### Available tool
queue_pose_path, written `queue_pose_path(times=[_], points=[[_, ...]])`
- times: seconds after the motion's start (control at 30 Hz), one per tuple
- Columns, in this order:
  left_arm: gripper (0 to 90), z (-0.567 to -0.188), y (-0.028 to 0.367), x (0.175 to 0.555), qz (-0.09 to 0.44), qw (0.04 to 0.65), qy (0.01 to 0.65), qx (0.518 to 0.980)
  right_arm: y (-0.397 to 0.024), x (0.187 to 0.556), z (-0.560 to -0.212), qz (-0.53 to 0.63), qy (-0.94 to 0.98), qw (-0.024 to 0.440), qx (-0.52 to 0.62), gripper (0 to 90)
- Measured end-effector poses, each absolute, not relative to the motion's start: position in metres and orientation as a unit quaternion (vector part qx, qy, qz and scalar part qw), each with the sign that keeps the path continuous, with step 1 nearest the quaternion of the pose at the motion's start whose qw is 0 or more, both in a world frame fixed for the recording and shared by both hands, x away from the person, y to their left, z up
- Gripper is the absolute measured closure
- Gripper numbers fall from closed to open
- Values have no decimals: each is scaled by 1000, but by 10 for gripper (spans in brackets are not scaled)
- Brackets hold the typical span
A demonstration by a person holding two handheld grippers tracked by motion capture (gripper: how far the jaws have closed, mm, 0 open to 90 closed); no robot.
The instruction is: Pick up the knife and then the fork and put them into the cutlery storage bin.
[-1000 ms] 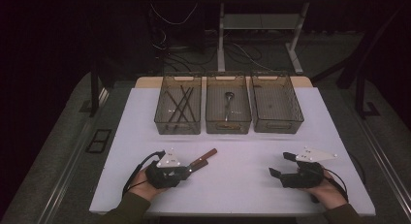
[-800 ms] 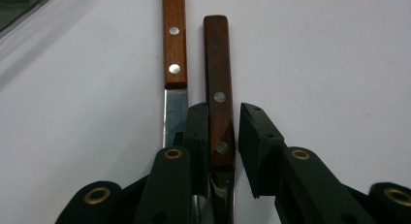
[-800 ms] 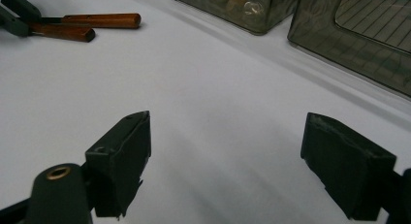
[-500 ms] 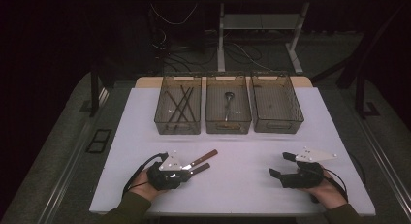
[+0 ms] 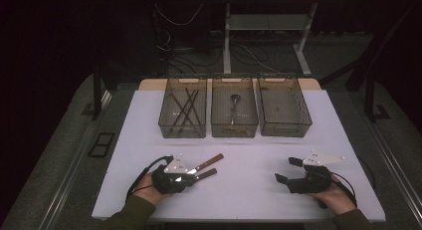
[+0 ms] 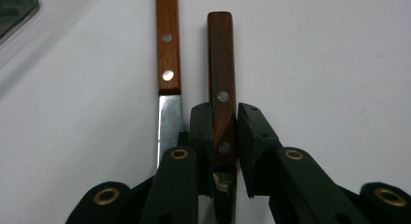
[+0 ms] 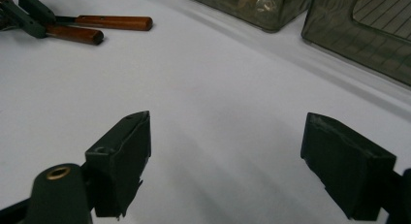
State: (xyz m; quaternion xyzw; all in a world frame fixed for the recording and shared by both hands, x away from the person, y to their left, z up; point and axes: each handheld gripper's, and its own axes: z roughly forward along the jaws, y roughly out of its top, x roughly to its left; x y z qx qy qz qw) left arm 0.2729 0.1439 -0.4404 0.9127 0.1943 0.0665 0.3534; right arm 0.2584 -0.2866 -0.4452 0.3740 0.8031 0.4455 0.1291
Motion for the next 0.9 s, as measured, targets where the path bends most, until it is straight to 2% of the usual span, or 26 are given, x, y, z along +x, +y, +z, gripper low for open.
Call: queue_pose_path(times=[0.3, 0.63, 0.77, 0.87, 0.9], points=[[768, -433, 138, 272, 55, 375, 188, 906, -283, 260, -441, 446, 814, 92, 360, 185], [762, -443, 132, 274, 56, 356, 181, 915, -282, 261, -441, 441, 820, 89, 353, 185], [704, -444, 135, 273, 59, 361, 171, 915, -282, 261, -441, 442, 819, 88, 354, 185], [596, -443, 138, 272, 74, 353, 170, 917, -282, 260, -441, 443, 820, 87, 353, 185], [611, -443, 140, 272, 75, 352, 168, 918, -282, 260, -441, 443, 820, 87, 353, 185]])
